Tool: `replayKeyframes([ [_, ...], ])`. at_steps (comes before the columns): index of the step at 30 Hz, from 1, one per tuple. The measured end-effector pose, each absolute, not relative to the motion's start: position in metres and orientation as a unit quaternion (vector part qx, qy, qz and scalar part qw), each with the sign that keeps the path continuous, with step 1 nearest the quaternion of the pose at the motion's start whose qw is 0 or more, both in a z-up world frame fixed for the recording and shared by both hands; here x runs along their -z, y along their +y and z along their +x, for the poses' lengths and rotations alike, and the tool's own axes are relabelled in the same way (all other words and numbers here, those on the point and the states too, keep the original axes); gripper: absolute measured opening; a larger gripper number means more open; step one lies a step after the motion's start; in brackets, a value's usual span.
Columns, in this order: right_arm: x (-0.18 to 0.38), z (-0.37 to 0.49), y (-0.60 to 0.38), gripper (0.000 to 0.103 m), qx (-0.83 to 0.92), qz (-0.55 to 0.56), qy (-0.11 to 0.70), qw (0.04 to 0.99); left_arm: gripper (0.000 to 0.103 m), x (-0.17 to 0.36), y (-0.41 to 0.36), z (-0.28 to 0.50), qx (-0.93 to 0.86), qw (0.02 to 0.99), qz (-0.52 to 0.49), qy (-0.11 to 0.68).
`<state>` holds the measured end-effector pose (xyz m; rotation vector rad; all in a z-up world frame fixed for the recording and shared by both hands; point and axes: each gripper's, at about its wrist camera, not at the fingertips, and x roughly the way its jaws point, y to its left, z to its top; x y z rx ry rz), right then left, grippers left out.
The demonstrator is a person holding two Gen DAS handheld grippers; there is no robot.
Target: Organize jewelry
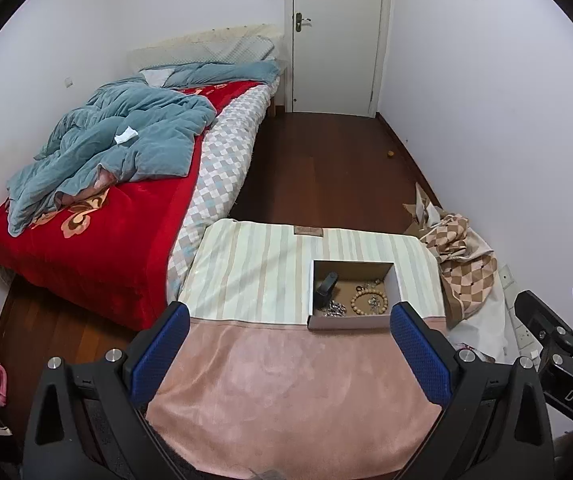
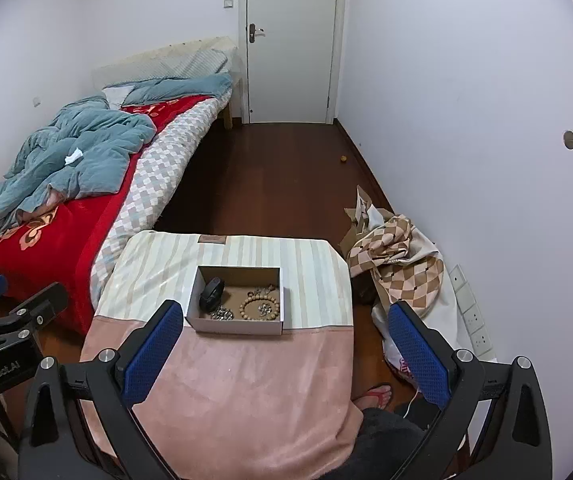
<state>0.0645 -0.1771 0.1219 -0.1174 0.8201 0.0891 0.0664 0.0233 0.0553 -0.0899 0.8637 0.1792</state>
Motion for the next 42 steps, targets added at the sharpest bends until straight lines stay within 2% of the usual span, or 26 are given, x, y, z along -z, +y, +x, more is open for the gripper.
replayKeyframes([
  [20, -0.06, 0.16, -0.173, 0.103, -0.034, -0.068, 0.479, 0.875, 0.102, -0.01, 0.025, 0.144, -0.087, 0.862, -0.043, 0.497],
  [42, -0.063, 0.163, -0.174, 0.103, -0.036, -0.072, 0.483, 0.872, 0.102, -0.017, 0.021, 0.144, -0.082, 0.864, -0.043, 0.494],
])
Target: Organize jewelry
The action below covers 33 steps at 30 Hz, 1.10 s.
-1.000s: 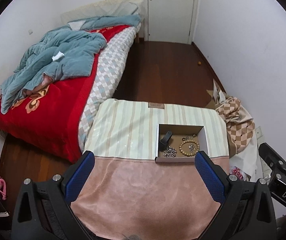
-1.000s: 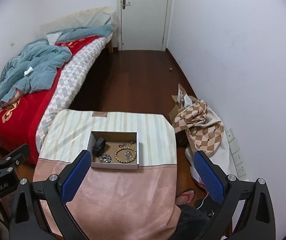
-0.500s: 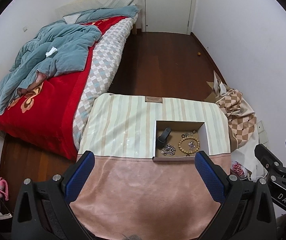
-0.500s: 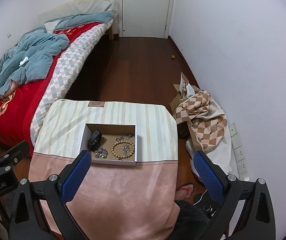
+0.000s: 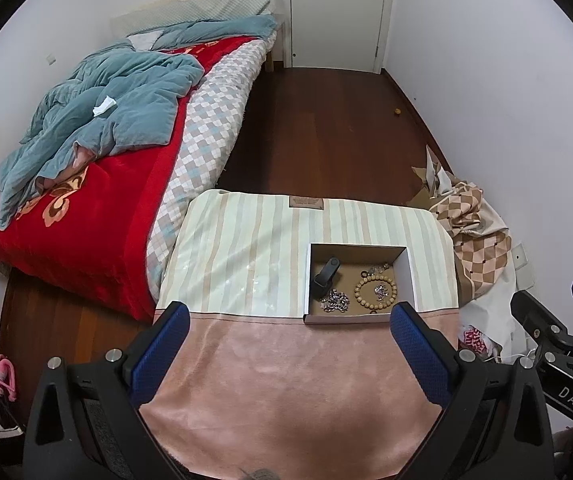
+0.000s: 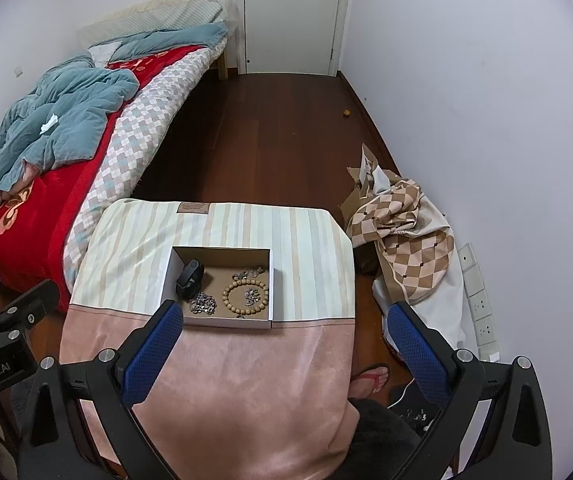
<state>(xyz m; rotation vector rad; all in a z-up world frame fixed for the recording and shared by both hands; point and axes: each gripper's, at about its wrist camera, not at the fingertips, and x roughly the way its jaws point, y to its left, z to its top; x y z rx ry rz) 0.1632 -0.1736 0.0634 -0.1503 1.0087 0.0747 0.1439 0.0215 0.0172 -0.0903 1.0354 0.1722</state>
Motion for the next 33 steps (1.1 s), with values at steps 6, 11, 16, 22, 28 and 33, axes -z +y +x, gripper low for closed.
replayKeyframes([
  [6, -0.066, 0.158, -0.174, 0.103, -0.038, -0.073, 0.483, 0.872, 0.102, -0.018, 0.021, 0.143, -0.082, 0.864, -0.042, 0.496],
  [11, -0.067, 0.157, -0.173, 0.103, -0.038, -0.073, 0.484, 0.871, 0.102, -0.017, 0.02, 0.139, -0.078, 0.863, -0.04, 0.498],
  [16, -0.067, 0.157, -0.174, 0.103, -0.038, -0.073, 0.484, 0.871, 0.102, -0.017, 0.02, 0.138, -0.078, 0.863, -0.041, 0.498],
  [22, -0.067, 0.153, -0.173, 0.103, -0.036, -0.073, 0.484, 0.872, 0.102, -0.016, 0.019, 0.135, -0.079, 0.864, -0.04, 0.495],
  [28, -0.068, 0.151, -0.173, 0.103, -0.037, -0.073, 0.482, 0.872, 0.102, -0.019, 0.018, 0.131, -0.079, 0.867, -0.04, 0.491],
  [33, -0.071, 0.149, -0.173, 0.103, -0.038, -0.072, 0.482, 0.873, 0.102, -0.025, 0.017, 0.129, -0.08, 0.87, -0.039, 0.485],
])
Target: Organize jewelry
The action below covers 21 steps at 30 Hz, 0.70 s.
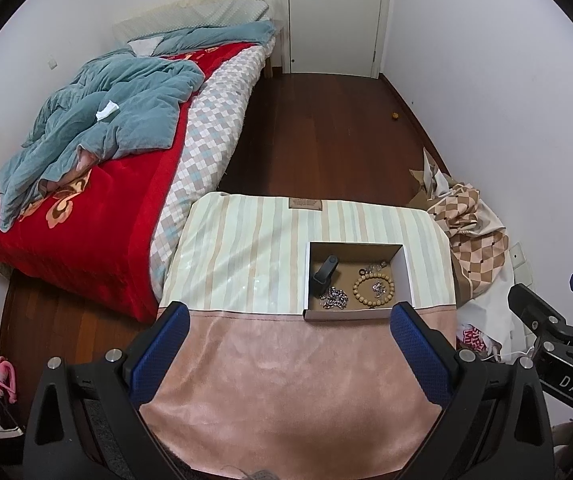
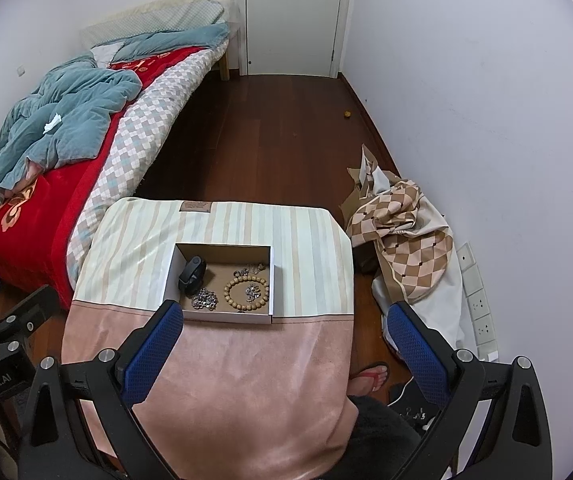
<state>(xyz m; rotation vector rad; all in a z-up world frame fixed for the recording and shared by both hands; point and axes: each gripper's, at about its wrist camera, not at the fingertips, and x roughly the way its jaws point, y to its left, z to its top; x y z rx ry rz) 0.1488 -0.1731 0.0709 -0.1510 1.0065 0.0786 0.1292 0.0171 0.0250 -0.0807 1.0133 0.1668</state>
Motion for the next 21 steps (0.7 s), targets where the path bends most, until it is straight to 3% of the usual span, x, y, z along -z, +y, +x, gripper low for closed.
replayKeyframes([
  [21, -0.0763, 0.1463, -0.1754, 0.103, -0.038, -0.071, 0.481, 0.873, 0.102, -0.0308, 0.0143, 0.1234, -0.077, 0.874, -0.037, 0.478],
])
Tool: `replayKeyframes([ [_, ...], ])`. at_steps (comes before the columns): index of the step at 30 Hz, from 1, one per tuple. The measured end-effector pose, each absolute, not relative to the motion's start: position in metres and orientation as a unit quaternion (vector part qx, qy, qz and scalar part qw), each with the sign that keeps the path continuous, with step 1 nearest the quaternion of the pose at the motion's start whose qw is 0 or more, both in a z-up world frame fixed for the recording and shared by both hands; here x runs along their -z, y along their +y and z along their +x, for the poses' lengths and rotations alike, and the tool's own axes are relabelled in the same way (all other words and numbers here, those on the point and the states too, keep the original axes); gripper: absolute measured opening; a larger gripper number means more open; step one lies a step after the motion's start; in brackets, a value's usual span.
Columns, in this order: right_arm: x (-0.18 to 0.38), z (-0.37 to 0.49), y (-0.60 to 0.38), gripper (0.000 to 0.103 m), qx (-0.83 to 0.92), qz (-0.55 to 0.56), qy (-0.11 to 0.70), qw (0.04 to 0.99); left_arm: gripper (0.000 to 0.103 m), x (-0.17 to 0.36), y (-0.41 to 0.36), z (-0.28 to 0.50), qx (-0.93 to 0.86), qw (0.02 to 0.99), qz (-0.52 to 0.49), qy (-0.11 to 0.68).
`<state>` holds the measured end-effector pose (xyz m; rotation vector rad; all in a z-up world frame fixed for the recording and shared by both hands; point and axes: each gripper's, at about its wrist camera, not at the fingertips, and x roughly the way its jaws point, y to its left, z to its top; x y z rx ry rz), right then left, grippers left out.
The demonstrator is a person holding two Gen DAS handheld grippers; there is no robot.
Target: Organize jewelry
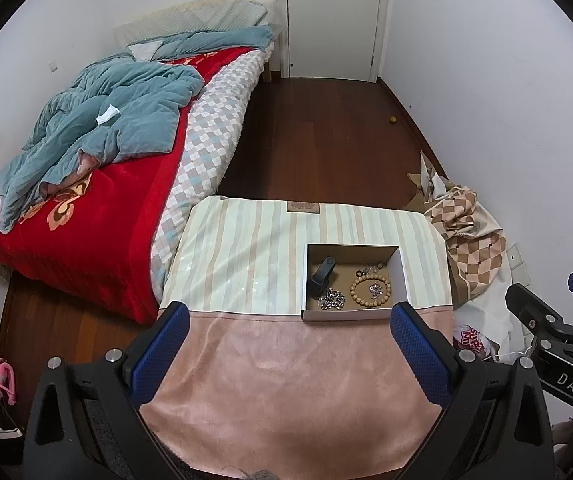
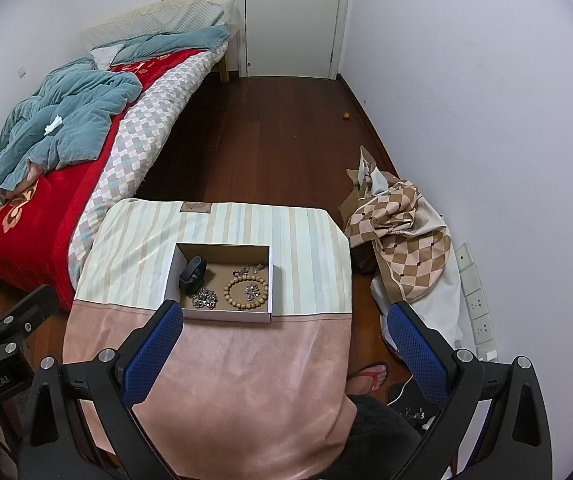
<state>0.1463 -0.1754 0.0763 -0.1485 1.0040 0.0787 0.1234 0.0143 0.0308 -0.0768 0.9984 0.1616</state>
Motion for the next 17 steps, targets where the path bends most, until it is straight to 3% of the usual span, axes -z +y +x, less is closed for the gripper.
replayKeyframes([
  [17, -0.0844, 0.1434, -0.1809, 0.103, -0.037, -0.074, 0.479, 0.874, 0.102, -0.0324, 0.013, 0.1216, -0.077, 0.876, -0.037, 0.474],
])
